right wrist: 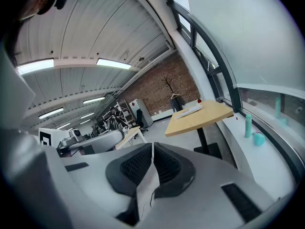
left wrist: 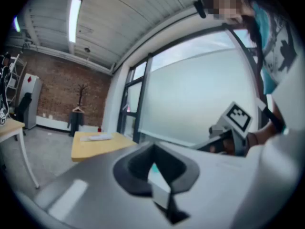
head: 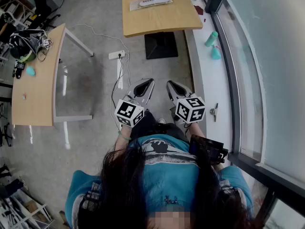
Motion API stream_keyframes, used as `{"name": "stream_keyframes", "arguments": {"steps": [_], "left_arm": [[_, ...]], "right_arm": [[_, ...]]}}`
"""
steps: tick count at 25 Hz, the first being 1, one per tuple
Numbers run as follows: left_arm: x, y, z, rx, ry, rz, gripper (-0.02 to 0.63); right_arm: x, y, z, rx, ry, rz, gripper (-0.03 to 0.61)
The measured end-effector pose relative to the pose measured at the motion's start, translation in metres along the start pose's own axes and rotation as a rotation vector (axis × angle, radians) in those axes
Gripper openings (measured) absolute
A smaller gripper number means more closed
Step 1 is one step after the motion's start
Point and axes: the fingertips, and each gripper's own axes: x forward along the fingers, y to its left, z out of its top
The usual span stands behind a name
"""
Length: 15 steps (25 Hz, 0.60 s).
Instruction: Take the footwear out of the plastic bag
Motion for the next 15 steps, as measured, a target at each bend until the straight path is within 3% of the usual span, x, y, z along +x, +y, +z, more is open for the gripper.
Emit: {"name": "stream_keyframes", "arguments": {"steps": [7,15], "left_arm": [[0.021,0.027,-0.003,-0.001,0.0,0.02,0.002],[0.078,0.1,0.008,-0.019,-0.018,-0.017,0.002]], "right_arm": [[0.025,-0.019,0.003,0.018,0.032,0.02,0.02],[0.088,-0.052,0.039,0.028,0.035,-0.037,0.02]]}}
